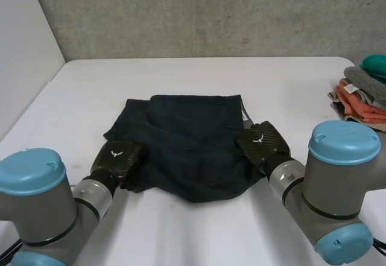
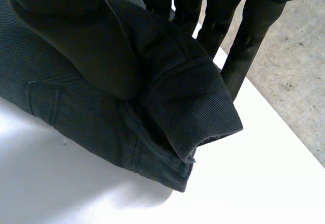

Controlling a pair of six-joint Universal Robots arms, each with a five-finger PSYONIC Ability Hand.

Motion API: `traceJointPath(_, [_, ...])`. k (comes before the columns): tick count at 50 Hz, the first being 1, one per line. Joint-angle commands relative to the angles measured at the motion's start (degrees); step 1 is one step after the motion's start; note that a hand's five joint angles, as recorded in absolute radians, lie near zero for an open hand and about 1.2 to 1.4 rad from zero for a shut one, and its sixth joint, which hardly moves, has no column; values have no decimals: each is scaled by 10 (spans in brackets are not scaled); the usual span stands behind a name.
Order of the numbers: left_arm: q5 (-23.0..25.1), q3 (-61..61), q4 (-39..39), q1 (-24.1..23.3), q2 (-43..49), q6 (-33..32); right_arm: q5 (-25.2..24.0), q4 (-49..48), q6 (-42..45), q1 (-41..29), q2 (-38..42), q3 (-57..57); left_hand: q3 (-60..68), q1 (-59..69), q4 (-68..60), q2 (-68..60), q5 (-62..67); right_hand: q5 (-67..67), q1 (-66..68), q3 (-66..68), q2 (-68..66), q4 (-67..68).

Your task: Fold the laundry.

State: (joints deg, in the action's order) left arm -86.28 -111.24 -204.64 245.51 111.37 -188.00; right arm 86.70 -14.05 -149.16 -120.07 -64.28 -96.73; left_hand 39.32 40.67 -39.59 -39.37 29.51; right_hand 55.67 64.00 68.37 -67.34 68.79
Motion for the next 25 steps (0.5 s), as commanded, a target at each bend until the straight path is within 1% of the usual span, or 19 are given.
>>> traceJointPath(1, [3,1,-35,-10,6,-6,0,1,5,2,-4,-1,407,393,-404,-406,405,143,160,116,-127,112])
traceJointPath(5, [2,-3,-28,-13,-6,-12,0,11,13,2,-15,1,407,393,-404,-406,405,143,160,116,-127,112])
traceJointPath(9, [6,-23,26,-9,-56,-34,-1,59,52,8,-41,1,407,393,-404,-406,405,143,160,116,-127,112])
traceJointPath(10, [8,-33,62,-6,-87,-50,-3,91,79,14,-56,1,407,393,-404,-406,405,143,160,116,-127,112])
traceJointPath(13, [15,-43,131,-4,-138,-79,-6,139,115,23,-81,-3,407,393,-404,-406,405,143,160,116,-127,112])
traceJointPath(14, [23,-52,187,-3,-173,-101,-8,171,137,27,-97,-8,407,393,-404,-406,405,143,160,116,-127,112])
traceJointPath(16, [31,-59,247,-1,-210,-121,-11,215,163,32,-113,-19,407,393,-404,-406,405,143,160,116,-127,112])
traceJointPath(17, [42,-64,307,-1,-245,-140,-13,241,178,33,-120,-24,407,393,-404,-406,405,143,160,116,-127,112])
traceJointPath(18, [47,-66,337,-4,-259,-148,-16,301,214,38,-131,-36,407,393,-404,-406,405,143,160,116,-127,112])
traceJointPath(20, [57,-68,389,-6,-287,-161,-18,355,248,42,-140,-47,407,393,-404,-406,405,143,160,116,-127,112])
traceJointPath(21, [66,-70,436,-7,-308,-169,-23,397,278,44,-147,-53,407,393,-404,-406,405,143,160,116,-127,112])
traceJointPath(23, [73,-68,475,-10,-320,-170,-36,407,292,44,-152,-55,407,393,-404,-406,405,143,160,116,-127,112])
traceJointPath(25, [80,-60,508,-14,-322,-169,-55,398,288,40,-156,-51,407,393,-404,-406,405,143,160,116,-127,112])
